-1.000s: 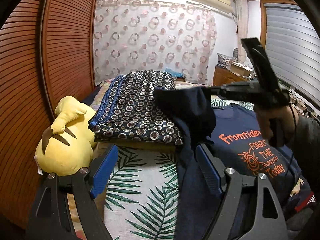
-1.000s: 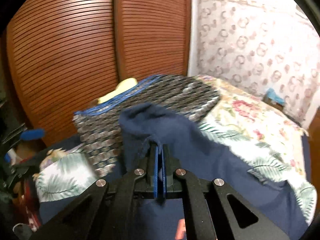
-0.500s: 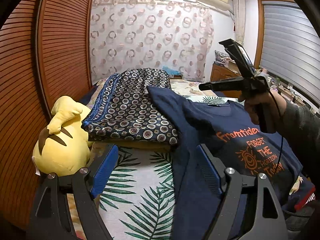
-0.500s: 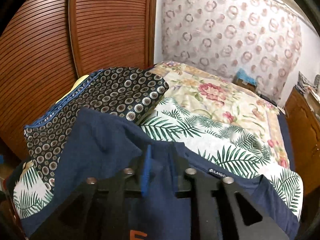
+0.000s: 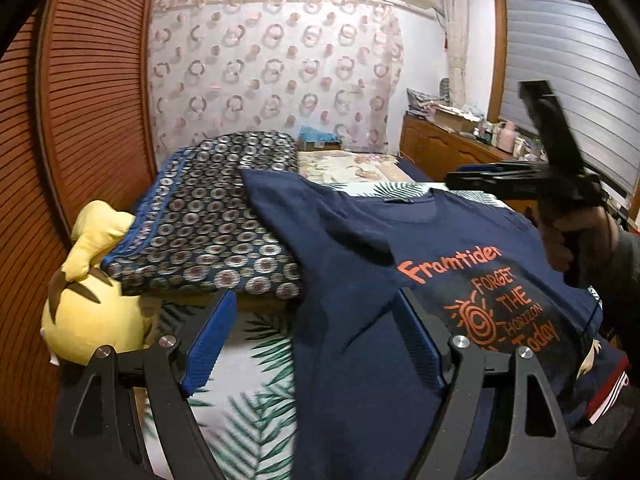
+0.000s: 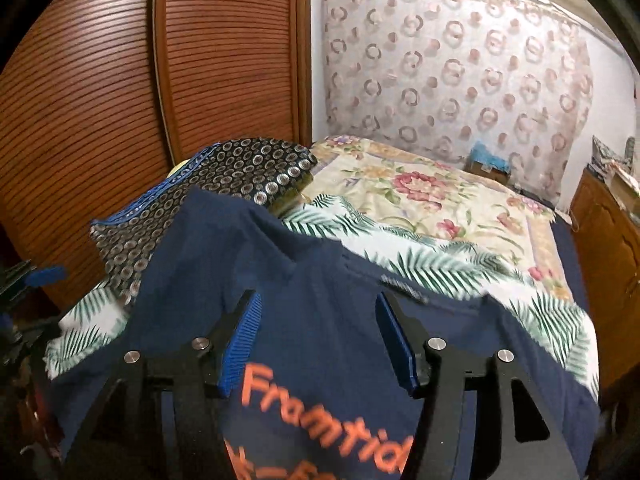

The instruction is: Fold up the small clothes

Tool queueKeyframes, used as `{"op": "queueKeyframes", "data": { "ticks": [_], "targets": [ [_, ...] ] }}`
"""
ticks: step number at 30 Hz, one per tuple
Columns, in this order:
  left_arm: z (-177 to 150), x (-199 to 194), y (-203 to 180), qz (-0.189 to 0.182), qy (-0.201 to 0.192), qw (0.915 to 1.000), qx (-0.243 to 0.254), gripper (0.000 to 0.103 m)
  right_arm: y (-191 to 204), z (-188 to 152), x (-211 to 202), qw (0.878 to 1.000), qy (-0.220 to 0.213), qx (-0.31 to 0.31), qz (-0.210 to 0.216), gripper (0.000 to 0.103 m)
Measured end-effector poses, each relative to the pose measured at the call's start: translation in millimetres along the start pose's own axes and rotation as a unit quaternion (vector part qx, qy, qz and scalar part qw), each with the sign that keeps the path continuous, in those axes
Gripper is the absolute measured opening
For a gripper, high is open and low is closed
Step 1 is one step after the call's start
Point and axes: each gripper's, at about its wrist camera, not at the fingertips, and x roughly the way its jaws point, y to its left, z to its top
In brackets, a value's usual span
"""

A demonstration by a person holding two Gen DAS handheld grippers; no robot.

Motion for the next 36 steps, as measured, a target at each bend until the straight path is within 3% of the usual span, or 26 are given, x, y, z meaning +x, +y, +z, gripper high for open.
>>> {"op": "queueKeyframes", "data": {
  "ticks": [6, 22, 28, 36],
  "targets": [
    [6, 19, -27, -0.020, 0.014, 0.9995, 0.017, 0.081, -22, -39, -45, 1.000, -0.010, 0.023, -0.010, 0.061],
    [25, 75, -104, -0.074, 0.069, 0.9924, 0.071, 0.081, -85, -164, -159, 0.990, 0.006, 0.081, -0.113, 0.061],
    [24, 98, -117, -0.078, 0.105, 0.9880, 0.081, 0.081, -113, -193, -179, 0.984, 0.016, 0.121, -0.133, 0.059],
    [23, 117, -127, -0.074, 0.136, 0.9836, 0.093, 0.081, -131, -201, -182, 0.977, 0.038, 0.157, -0.136, 0.057]
  ]
}}
